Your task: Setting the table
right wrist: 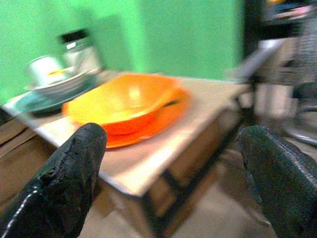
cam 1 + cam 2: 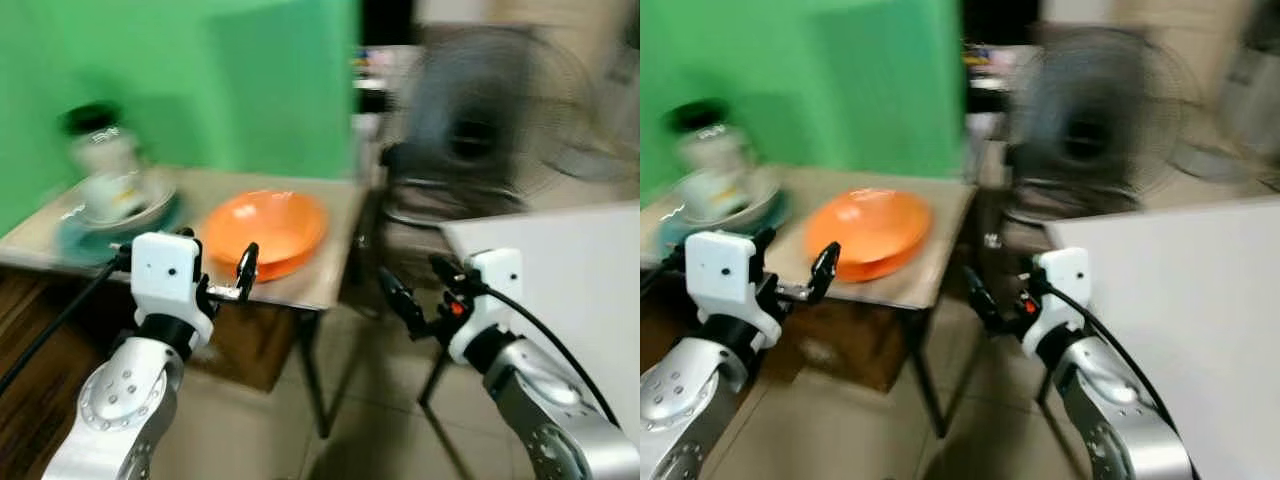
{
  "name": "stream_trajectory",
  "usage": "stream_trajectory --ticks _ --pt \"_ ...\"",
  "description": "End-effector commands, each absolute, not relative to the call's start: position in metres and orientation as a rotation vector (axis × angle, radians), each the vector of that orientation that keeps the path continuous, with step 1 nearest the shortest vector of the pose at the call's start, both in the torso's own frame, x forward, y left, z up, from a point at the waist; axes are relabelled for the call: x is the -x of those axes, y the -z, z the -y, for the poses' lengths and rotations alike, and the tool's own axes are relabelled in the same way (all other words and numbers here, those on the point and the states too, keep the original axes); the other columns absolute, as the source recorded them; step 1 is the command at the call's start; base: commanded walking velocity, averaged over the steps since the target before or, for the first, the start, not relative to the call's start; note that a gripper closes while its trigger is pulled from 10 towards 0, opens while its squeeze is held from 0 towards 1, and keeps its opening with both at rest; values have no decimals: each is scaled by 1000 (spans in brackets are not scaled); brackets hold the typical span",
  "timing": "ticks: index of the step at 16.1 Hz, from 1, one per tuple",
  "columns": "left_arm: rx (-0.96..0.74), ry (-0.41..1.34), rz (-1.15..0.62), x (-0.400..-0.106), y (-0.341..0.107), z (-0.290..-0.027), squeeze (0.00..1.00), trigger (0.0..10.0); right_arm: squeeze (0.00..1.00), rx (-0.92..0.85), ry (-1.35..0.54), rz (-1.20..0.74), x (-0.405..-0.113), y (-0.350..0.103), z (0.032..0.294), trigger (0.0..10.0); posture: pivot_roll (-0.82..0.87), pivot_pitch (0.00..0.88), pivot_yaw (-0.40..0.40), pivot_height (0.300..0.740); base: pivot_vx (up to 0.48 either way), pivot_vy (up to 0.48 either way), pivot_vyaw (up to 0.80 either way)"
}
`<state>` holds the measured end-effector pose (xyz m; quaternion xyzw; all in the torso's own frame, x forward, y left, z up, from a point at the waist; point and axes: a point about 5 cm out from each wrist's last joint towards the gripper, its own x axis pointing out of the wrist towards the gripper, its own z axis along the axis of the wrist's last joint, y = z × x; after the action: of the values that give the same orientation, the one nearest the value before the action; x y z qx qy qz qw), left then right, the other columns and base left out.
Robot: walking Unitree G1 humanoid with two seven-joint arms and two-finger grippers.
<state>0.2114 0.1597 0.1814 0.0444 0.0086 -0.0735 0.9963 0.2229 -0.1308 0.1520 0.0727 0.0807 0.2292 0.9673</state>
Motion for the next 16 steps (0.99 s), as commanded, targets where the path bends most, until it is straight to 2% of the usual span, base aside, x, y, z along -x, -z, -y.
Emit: stream_trajectory --ticks 1,2,5,7,8,10,11,12,16 --pt "-95 146 -28 -211 -180 -161 0 10000 1000 -148 -487 -163 -225 -153 127 10000 -23 5 68 740 296 0 800" --pt "-97 147 -31 -210 -180 -161 0 10000 1000 -148 -486 -164 -226 -153 126 10000 -19 7 69 740 300 0 800" --pt "-98 155 -42 -209 -179 -161 0 10000 1000 -138 -482 -166 -228 -152 125 10000 -15 12 69 740 300 0 0" --pt "-104 160 -47 -208 -179 -161 0 10000 843 -138 -453 -175 -232 -150 127 10000 -10 12 66 740 300 0 0" --pt "-106 160 -48 -208 -178 -161 0 10000 714 -136 -436 -169 -234 -151 129 10000 -10 12 66 740 296 0 0" --pt "-109 163 -50 -208 -178 -162 0 10000 678 -135 -423 -165 -237 -151 130 10000 -11 9 67 740 298 0 0" --pt "-109 166 -51 -208 -178 -162 0 10000 114 -136 -417 -163 -238 -152 131 10000 -11 9 67 740 304 0 0" --pt "-109 175 -52 -208 -178 -161 0 10000 0 -145 -412 -165 -239 -152 131 10000 -10 8 68 740 300 0 0" --pt "-111 190 -60 -208 -177 -160 0 10000 0 -176 -426 -188 -244 -154 127 10000 -11 6 63 740 291 0 0"
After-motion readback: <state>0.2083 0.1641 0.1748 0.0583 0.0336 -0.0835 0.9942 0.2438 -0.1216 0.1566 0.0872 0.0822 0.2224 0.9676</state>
